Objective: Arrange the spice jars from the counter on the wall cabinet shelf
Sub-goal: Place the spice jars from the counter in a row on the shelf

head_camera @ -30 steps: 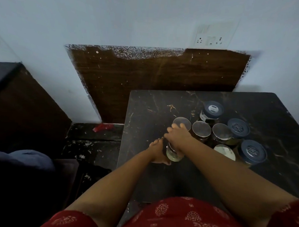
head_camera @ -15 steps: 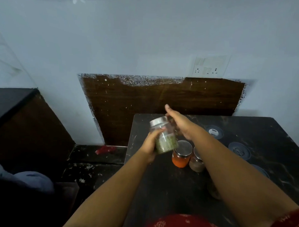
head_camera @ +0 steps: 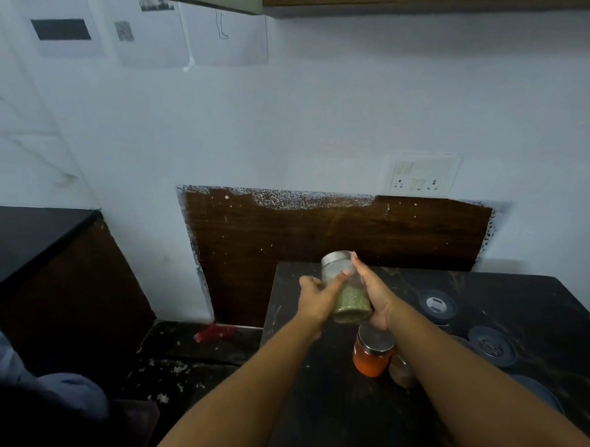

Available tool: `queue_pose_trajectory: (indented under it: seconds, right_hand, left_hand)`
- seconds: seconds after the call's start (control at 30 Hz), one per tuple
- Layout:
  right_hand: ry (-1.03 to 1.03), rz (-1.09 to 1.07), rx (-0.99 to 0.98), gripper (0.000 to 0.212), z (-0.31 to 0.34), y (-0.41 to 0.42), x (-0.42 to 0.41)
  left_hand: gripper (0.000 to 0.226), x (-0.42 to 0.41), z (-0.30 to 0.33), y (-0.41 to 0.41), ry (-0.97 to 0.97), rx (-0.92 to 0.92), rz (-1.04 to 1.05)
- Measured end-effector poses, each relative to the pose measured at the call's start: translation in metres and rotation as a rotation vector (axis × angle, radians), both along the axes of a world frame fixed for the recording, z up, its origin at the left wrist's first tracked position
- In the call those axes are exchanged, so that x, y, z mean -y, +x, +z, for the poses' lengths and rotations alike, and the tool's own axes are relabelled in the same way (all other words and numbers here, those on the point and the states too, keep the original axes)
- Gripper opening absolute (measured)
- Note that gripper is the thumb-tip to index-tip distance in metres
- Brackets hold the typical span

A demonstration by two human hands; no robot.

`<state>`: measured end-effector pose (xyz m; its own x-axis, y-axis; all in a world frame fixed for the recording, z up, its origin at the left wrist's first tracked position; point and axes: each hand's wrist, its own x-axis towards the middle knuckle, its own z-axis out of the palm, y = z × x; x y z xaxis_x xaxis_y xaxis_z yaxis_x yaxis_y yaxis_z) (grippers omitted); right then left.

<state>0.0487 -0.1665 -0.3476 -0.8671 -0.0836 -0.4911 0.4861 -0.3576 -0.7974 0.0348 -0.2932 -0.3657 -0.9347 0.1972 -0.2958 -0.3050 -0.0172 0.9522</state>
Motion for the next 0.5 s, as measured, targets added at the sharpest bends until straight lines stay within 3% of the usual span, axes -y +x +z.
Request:
queue_pose_trajectory:
  seconds: [0.1, 0.17, 0.33, 0.5]
  right_hand:
    - [0.036, -0.099, 0.052, 0.082, -0.001, -0.006, 0.001]
    - [0.104, -0.188, 0.059, 0.081, -0.001, -0.013, 0.003]
    - [0.213, -0.309, -0.017, 0.072, 0.015, -0.022, 0.009]
    - [0.013, -0.213, -0.045, 0.081, 0.036, -0.027, 0.001]
  left_hand:
    - [0.093, -0.003, 0.005, -0.002, -0.216, -0.098, -0.040]
    - [0.099, -0.006, 0.007, -0.006, -0.201, -0.062, -0.035]
    - [0.068, -0.003, 0.014, -0.013, 0.019, -0.028, -0.075]
    - [0.059, 0.010, 0.024, -0.022, 0.369, 0.065, -0.252]
